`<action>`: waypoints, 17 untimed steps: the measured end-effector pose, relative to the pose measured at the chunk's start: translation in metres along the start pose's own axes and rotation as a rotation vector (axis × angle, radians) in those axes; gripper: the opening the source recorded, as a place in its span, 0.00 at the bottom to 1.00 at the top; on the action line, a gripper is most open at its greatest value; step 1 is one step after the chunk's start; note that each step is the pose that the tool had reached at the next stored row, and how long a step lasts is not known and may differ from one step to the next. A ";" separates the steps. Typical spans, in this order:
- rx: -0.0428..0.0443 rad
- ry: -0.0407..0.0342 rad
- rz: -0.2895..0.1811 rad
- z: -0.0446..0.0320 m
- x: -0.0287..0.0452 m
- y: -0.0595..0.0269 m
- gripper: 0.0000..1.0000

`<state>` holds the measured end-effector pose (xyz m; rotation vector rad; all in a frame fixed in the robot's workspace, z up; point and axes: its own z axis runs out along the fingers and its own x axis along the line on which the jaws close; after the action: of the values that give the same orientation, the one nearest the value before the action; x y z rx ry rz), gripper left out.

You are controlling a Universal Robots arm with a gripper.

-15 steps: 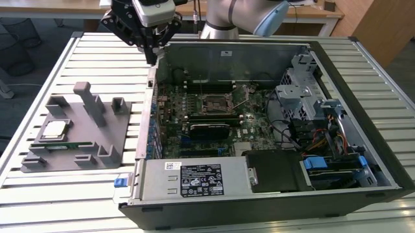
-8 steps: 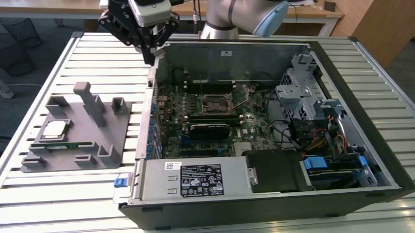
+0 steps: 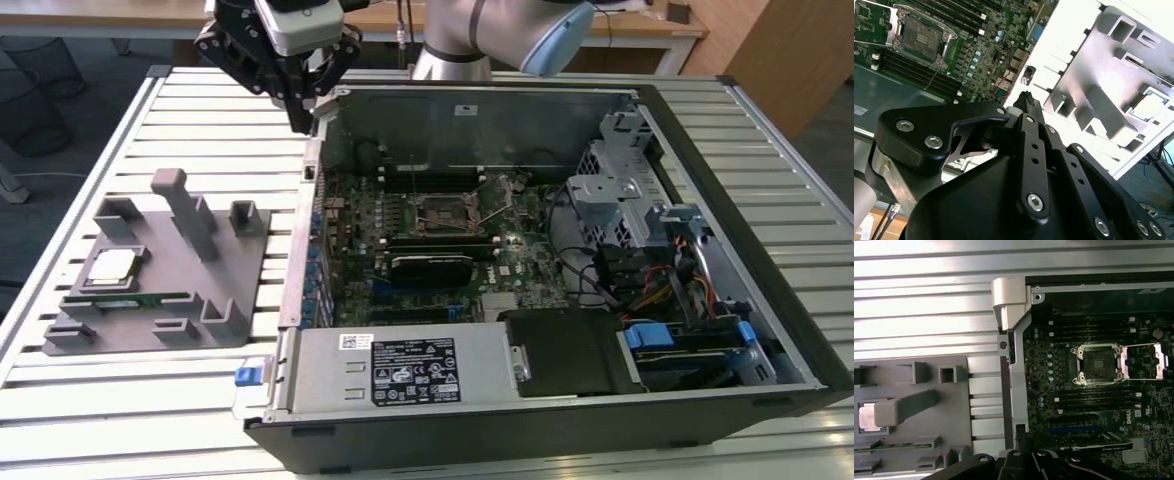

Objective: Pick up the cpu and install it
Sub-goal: 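Reach for the cpu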

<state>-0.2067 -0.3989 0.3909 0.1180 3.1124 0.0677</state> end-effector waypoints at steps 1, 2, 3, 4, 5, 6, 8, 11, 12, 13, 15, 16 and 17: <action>0.0002 0.0001 0.000 -0.0001 0.0007 -0.0001 0.11; 0.0001 0.0001 0.000 0.0000 0.0013 -0.0001 0.11; 0.0000 0.0000 0.000 0.0000 0.0027 -0.0002 0.11; 0.0001 0.0000 0.000 0.0000 0.0033 -0.0003 0.11; 0.0001 0.0000 0.000 0.0000 0.0040 -0.0003 0.11; 0.0001 0.0000 0.000 0.0000 0.0047 -0.0004 0.11; 0.0001 0.0000 0.000 0.0001 0.0060 -0.0005 0.11; 0.0001 0.0000 0.000 0.0001 0.0089 -0.0007 0.11; 0.0001 0.0000 0.000 0.0001 0.0097 -0.0008 0.11; 0.0001 0.0001 0.000 0.0001 0.0104 -0.0008 0.11; 0.0001 0.0000 0.000 0.0001 0.0118 -0.0009 0.11; 0.0000 0.0000 0.000 0.0001 0.0125 -0.0010 0.11; 0.0000 0.0000 0.000 0.0001 0.0132 -0.0010 0.11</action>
<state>-0.2200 -0.3989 0.3904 0.1181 3.1124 0.0677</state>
